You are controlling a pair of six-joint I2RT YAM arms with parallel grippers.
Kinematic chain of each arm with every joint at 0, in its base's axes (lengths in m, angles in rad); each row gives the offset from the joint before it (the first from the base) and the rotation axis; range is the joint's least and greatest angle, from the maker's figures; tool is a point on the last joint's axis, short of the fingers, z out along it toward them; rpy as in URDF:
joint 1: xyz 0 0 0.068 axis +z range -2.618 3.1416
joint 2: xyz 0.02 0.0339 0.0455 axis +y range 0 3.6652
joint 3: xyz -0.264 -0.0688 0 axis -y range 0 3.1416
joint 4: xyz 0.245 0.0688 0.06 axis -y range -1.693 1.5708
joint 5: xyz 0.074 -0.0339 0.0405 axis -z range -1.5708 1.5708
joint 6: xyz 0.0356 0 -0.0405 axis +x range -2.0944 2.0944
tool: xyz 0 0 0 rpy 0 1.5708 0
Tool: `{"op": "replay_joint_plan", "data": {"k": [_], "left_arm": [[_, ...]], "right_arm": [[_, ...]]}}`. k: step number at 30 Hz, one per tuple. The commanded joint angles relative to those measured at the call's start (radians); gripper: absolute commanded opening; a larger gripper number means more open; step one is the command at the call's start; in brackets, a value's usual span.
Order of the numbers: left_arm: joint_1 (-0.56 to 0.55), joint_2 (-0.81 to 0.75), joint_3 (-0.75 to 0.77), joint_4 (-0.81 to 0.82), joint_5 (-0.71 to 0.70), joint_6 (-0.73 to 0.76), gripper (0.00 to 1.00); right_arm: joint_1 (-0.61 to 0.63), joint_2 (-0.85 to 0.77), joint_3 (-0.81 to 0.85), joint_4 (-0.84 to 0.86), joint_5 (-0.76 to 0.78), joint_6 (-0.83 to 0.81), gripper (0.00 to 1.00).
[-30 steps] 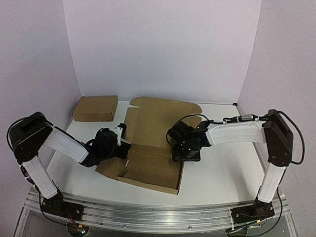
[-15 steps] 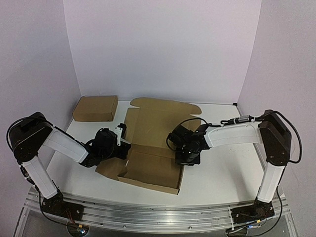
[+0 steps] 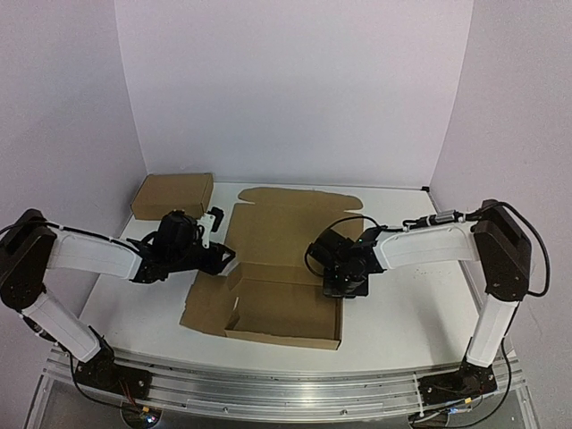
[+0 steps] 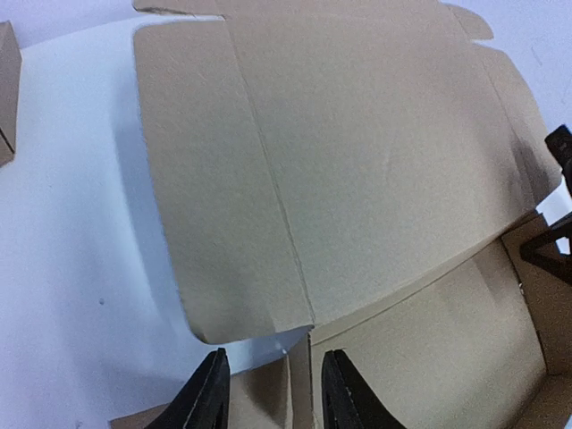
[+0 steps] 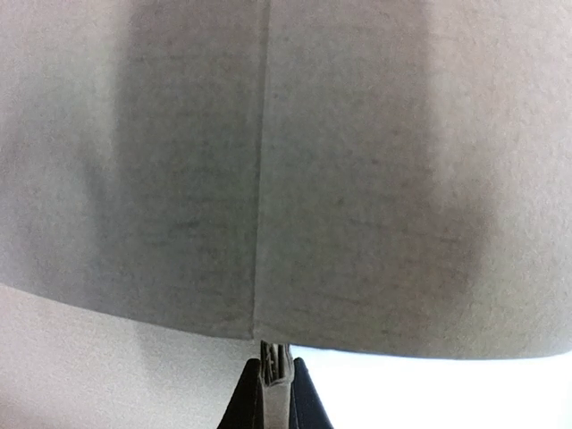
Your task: Fold the paper box
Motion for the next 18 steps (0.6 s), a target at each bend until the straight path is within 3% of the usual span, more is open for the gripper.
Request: {"op": "replay_joint_plan", "data": {"k": [1,8,14,18], "left_arm": [[0.111,-0.127,0.077,-0.216,0.093,0.015,0.38],[0.287,-0.026,0.139,-0.599,0.154,-0.11,0.31],[0.344,0.006,0.118,-0.607,0.196,-0.134,0.27],[0.37,0.055,0.091,-0.578,0.324,-0.111,0.31]], "right_arm": [[-0.002,-0.08,-0.068,0.089,0.12,-0.045,0.0],[-0.001,-0.15,-0.174,0.24,0.158,-0.075,0.0],[-0.006,-0.183,-0.222,0.328,0.166,-0.1,0.0],[-0.015,-0.206,-0.267,0.397,0.16,-0.083,0.0]]}}
